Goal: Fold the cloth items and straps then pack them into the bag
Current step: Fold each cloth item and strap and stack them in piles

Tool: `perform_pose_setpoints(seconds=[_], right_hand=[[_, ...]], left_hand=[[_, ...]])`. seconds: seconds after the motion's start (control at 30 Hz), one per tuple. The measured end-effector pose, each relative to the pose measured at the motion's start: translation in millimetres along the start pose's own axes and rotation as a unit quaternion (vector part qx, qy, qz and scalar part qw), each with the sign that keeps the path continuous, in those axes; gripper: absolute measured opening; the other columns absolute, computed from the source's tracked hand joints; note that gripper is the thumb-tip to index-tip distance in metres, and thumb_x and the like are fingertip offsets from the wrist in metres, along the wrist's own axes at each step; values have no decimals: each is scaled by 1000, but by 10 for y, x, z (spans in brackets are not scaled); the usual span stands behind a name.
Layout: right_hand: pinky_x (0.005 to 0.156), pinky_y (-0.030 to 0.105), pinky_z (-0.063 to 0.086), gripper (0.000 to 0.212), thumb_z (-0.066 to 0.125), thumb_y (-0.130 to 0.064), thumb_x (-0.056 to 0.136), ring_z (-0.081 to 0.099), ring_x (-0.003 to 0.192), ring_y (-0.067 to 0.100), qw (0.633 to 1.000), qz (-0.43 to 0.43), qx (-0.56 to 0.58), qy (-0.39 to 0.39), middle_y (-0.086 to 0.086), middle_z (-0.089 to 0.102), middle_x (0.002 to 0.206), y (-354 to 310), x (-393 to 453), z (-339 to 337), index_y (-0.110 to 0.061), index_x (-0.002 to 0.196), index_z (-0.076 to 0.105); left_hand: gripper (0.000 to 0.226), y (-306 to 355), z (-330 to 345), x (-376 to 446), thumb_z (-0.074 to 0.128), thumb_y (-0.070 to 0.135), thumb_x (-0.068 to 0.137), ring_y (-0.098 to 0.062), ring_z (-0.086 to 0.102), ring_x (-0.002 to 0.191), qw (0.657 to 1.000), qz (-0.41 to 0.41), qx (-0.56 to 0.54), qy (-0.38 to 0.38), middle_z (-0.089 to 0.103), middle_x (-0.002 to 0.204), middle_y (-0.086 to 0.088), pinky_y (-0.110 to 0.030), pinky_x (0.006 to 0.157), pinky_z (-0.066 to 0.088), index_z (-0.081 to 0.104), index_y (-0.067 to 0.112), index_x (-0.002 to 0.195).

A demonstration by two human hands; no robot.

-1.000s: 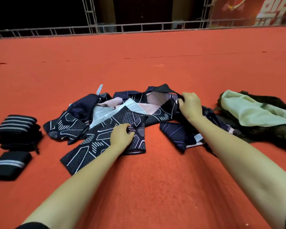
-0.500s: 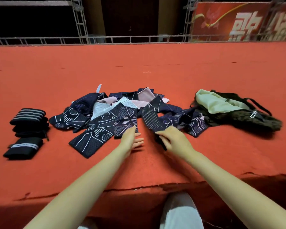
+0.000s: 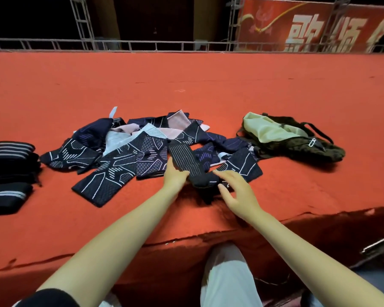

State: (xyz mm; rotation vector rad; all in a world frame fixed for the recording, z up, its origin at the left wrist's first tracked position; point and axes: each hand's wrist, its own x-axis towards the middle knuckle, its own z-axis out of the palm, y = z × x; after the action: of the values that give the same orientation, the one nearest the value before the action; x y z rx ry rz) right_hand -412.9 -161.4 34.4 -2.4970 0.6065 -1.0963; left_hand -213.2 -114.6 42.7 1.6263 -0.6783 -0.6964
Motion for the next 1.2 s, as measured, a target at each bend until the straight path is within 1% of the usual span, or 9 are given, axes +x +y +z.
perform_pose_setpoints(seconds=[0.13,0.23,0.37,0.47,0.63,0.8,1.0,1.1,1.2], right_hand=[[100,19,37,35,54,-18,92,53,114,9,993,115,27,-22,-6,60,122,189,-4,-12,-16,126,59],[100,26,37,36,61,-23,92,54,118,19,983,138,-19,-123,3,61,126,282,8,75,-11,126,59],[97,29,37,33,67,-21,88,56,113,25,983,126,-21,-134,9,65,119,265,127,220,-7,118,65],[90,30,40,22,65,-19,89,59,104,25,984,130,-5,-125,4,69,109,317,192,354,-11,109,69],[87,22,38,20,64,-14,89,61,103,24,984,140,14,-108,6,69,109,419,171,437,-6,107,70],[94,16,35,24,59,-10,92,58,108,16,979,148,32,-137,8,66,117,490,110,326,-3,114,66],[95,15,42,23,63,-5,88,61,104,6,963,197,132,-127,0,69,111,534,168,252,-8,109,71],[84,2,37,18,64,-7,87,61,96,4,964,209,105,-124,-5,69,102,558,247,285,-9,102,73],[79,8,39,13,62,-9,86,62,89,6,971,216,63,-85,-7,70,91,618,371,355,-12,89,75]], left_hand=[[52,75,-223,-19,53,1,83,-18,57,93,981,112,156,37,62,104,-2,-18,76,37,50,16,133],[31,23,-575,-60,55,4,81,-17,59,97,959,152,230,63,68,105,-2,-23,85,39,68,15,106],[20,-126,-1008,-241,57,8,80,-18,57,75,935,150,313,69,61,70,7,-31,72,44,70,22,81],[20,-191,-1076,-313,56,18,84,-28,54,93,879,155,444,80,60,88,-7,-34,76,45,75,21,89],[47,-104,-802,-332,48,44,84,-32,49,112,789,367,478,119,56,116,-12,-44,92,42,67,16,115],[69,-12,-278,-249,54,47,85,-27,47,125,812,309,490,-78,53,134,-9,-41,114,24,40,11,142],[60,-9,-188,-132,55,20,88,-27,58,105,803,326,475,-155,63,115,-4,-39,90,44,36,30,144],[44,-54,-270,-150,51,19,93,-25,57,106,799,312,481,-181,61,109,-4,-38,87,45,49,29,135],[39,-155,-362,-222,49,16,94,-25,57,105,814,304,465,-168,59,106,-5,-37,84,45,54,27,131]])
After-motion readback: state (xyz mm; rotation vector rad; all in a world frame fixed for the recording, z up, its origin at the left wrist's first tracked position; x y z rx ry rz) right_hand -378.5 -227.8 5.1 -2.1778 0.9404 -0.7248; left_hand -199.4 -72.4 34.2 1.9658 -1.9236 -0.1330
